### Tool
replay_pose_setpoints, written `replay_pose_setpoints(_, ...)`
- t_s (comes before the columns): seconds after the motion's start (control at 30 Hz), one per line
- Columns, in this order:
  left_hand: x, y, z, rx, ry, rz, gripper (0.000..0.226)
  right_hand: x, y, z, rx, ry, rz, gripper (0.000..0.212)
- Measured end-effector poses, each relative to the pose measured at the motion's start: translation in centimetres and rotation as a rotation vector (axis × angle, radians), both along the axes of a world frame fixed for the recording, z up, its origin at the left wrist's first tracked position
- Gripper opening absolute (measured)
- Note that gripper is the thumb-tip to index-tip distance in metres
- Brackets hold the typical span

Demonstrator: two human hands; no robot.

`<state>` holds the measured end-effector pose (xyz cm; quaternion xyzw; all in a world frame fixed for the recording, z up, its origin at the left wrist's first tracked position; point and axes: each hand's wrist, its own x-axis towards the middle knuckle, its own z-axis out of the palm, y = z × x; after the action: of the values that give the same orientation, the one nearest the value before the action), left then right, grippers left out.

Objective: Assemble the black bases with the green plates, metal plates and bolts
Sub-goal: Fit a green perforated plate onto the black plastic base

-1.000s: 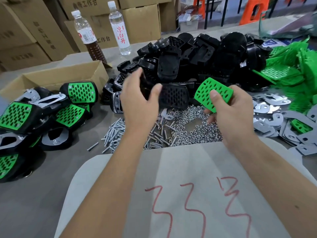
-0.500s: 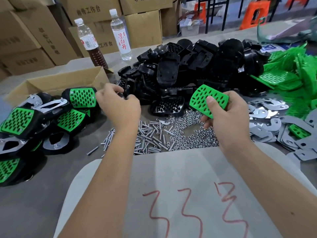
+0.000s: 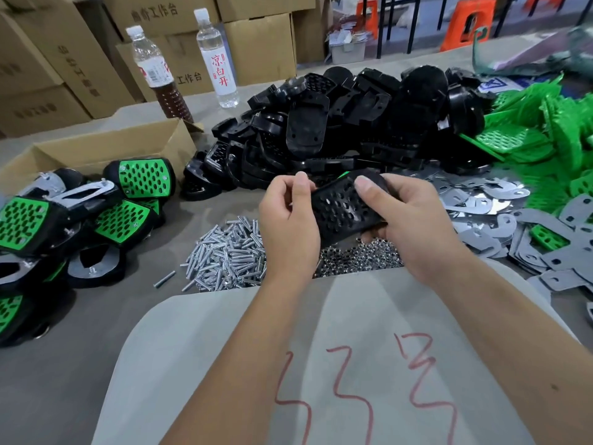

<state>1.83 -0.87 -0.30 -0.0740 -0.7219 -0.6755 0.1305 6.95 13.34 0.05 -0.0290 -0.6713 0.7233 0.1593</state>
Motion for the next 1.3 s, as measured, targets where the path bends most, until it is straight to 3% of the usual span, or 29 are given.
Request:
replay_pose_setpoints(0.07,0.1,-0.1,0.3,0.033,-0.082,-0.013,0.041,0.0,0.2,-0.1,-0.015,0.03,-0.015,0.032)
replay_pose_setpoints(0.17,0.5,0.0,1.2,0.301,-0.333,-0.177,0.043,0.2,0.2,0.0,-0.121,0.025,0.051,0.038)
replay_pose_setpoints(0.27,0.7,-0.2,1.7,0.447,-0.431,-0.338,0.047,0.5,0.2,0.5,-0.218,0.016,0.143,0.042)
replay_pose_setpoints(0.43,-0.2,-1.7,1.1,0.186,-0.333,-0.385,0.044,0.2,0.1,0.0,0.082,0.083,-0.11,0.017)
replay_pose_setpoints(0.53,-0.3,-3.0,0.9,0.064,-0.33,-0.592,0.025,0.0,0.5,0.1,0.048,0.108,-0.265,0.007)
replay_pose_setpoints(0.6,0.1,-2.9,0.9,0.088,-0.383,-0.689,0.012,-0.2,1.0,0.1,0.04,0.107,-0.363,0.008)
replay_pose_setpoints(0.7,0.6,-2.0,1.0,0.194,-0.441,-0.624,0.02,-0.4,1.5,0.2,-0.007,0.081,-0.512,0.021)
replay_pose_setpoints(0.83,0.6,-1.9,1.0,0.354,-0.446,-0.555,0.059,-0.1,2.0,0.4,-0.154,0.131,-0.514,0.039)
replay_pose_setpoints(0.9,0.4,-1.9,0.9,0.341,-0.432,-0.523,0.069,0.0,1.5,0.6,-0.166,0.138,-0.465,0.029)
replay_pose_setpoints(1.03,0.5,-1.7,0.8,0.306,-0.413,-0.476,0.055,0.1,0.1,0.8,-0.127,0.153,-0.394,0.011)
replay_pose_setpoints(1.17,0.5,-1.3,0.8,0.347,-0.448,-0.418,0.061,0.4,-0.8,1.0,-0.143,0.183,-0.375,0.007)
replay_pose_setpoints(1.3,0.5,-0.9,1.2,0.5,-0.512,-0.414,0.036,0.5,-1.5,1.1,-0.2,0.165,-0.318,0.004)
